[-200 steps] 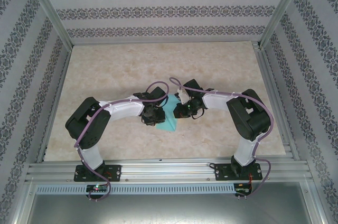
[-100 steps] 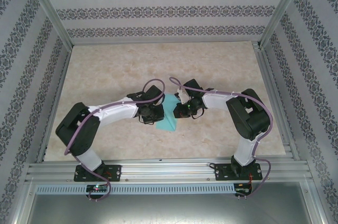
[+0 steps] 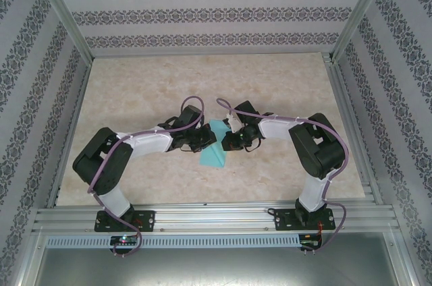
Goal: Fold a paper plane with a square sheet of paper (pick it up from the middle)
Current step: Fold the triangle a second time at the center of the table.
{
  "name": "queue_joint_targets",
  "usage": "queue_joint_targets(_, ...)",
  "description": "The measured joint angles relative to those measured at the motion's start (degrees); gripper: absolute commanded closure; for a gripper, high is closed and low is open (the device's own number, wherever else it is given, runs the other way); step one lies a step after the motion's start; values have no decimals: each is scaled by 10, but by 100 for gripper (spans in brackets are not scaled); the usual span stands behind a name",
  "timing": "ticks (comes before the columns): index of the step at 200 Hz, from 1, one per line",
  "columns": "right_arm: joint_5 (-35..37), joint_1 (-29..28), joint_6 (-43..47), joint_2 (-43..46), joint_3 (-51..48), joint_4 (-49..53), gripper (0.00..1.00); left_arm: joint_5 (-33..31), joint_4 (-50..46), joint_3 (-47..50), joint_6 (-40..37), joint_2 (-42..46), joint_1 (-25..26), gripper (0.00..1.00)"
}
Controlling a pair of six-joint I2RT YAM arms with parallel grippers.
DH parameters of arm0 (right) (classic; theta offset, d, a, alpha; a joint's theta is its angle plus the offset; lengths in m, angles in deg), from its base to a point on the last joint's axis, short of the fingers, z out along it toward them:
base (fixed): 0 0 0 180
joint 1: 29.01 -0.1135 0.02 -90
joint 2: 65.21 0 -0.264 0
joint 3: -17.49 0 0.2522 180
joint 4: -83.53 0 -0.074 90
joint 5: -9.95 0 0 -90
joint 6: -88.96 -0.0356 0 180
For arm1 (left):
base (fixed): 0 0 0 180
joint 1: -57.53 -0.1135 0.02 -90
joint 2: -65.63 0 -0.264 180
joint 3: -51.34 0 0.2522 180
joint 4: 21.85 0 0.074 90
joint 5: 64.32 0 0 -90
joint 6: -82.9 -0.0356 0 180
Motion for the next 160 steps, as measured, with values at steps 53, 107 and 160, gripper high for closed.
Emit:
queue_joint_targets(53, -1, 0, 0, -1, 0, -1, 91, 5, 16, 0, 7, -23, 0, 100)
queue_joint_targets(107, -9, 0, 0, -5, 0, -11, 91, -1, 15, 0, 6, -59, 0, 100)
queue_joint_targets(160, -12, 0, -3, -5, 0, -13, 85, -1, 20, 2, 6, -65, -2, 100)
